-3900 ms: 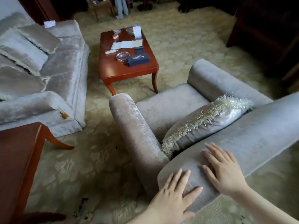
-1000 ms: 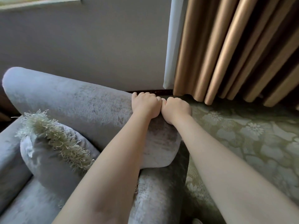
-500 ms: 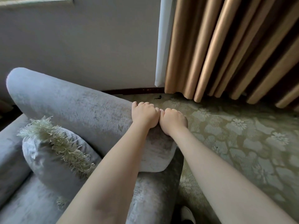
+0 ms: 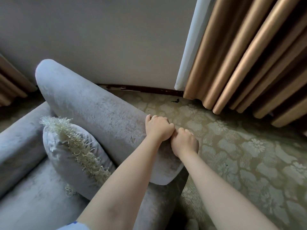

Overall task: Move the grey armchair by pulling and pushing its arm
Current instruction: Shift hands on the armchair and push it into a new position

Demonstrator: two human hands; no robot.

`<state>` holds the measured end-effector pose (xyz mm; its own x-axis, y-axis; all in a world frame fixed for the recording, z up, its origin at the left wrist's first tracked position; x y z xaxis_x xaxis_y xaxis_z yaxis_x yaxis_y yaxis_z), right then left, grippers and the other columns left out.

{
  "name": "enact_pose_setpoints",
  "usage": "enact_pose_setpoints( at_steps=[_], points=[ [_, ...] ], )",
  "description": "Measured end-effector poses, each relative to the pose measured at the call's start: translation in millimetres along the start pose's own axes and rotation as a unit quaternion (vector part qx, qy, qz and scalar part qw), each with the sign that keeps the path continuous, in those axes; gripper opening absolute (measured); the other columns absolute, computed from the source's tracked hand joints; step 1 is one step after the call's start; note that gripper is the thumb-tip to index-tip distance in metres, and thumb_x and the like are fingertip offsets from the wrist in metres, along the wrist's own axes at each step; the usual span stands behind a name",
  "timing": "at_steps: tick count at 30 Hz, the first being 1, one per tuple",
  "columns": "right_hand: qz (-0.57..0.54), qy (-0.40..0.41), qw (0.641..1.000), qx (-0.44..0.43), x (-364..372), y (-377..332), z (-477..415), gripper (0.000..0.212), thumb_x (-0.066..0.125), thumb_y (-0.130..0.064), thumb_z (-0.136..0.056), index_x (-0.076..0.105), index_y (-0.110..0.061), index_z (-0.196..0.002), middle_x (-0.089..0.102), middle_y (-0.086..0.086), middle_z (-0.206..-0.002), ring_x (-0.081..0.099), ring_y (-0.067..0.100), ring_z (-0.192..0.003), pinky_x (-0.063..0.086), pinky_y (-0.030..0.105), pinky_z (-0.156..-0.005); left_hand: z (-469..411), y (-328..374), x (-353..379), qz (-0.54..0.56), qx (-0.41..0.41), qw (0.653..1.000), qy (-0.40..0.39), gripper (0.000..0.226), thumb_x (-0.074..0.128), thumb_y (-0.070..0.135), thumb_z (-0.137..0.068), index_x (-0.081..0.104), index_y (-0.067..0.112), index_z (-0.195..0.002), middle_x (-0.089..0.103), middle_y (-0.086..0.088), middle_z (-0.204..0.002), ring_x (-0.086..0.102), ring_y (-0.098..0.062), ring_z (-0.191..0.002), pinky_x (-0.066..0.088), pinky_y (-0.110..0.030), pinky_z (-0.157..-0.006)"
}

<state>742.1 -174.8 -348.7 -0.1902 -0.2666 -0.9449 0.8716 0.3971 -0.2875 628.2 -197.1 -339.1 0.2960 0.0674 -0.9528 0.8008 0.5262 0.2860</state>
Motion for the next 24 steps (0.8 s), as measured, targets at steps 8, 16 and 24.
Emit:
enact_pose_setpoints(
  at_steps=[8, 16, 24],
  points=[
    [0.055, -0.156, 0.977, -0.137, 11.6, -8.9, -16.8, 0.051, 0.017, -0.045, -0.098, 0.052, -0.011, -0.112, 0.059, 0.009, -0.112, 0.056, 0.027, -0.100, 0.045, 0.040, -0.084, -12.8, -123.5, -51.1, 0.085, -0.459, 0.878, 0.110, 0.100, 0.060, 0.052, -0.076, 0.004, 0.013, -0.150, -0.007, -0.018, -0.156, -0.007, -0.043, -0.140, 0.003, -0.065, -0.107],
    [0.155, -0.178, 0.904, -0.356, -22.7, -33.9, -72.5, 0.050, 0.017, -0.052, -0.097, 0.055, -0.020, -0.103, 0.059, 0.003, -0.107, 0.057, 0.027, -0.101, 0.042, 0.037, -0.082, -2.8, -147.7, -45.6, 0.206, -0.636, 0.714, 0.207, 0.140, 0.068, 0.071, -0.059, -0.028, 0.013, -0.142, -0.025, -0.026, -0.150, -0.015, -0.050, -0.137, 0.002, -0.069, -0.104],
    [0.165, -0.180, 0.798, -0.551, -33.5, -171.1, -132.5, 0.046, 0.020, -0.057, -0.095, 0.044, -0.021, -0.078, 0.057, 0.000, -0.091, 0.059, 0.023, -0.089, 0.042, 0.033, -0.072, 12.3, -181.9, -34.7, 0.186, -0.710, 0.658, 0.167, 0.138, 0.063, 0.077, -0.056, -0.015, 0.008, -0.147, -0.009, -0.035, -0.150, -0.009, -0.046, -0.140, 0.001, -0.066, -0.106]
  ],
)
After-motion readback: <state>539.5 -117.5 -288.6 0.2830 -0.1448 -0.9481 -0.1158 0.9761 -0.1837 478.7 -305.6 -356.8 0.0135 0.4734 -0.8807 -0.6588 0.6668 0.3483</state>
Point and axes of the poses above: each hand's wrist, its own z-axis away from the middle knuckle, its own x-axis out of the palm, y = z × x, the point moved 9 cm from there along -z, towards the middle knuckle
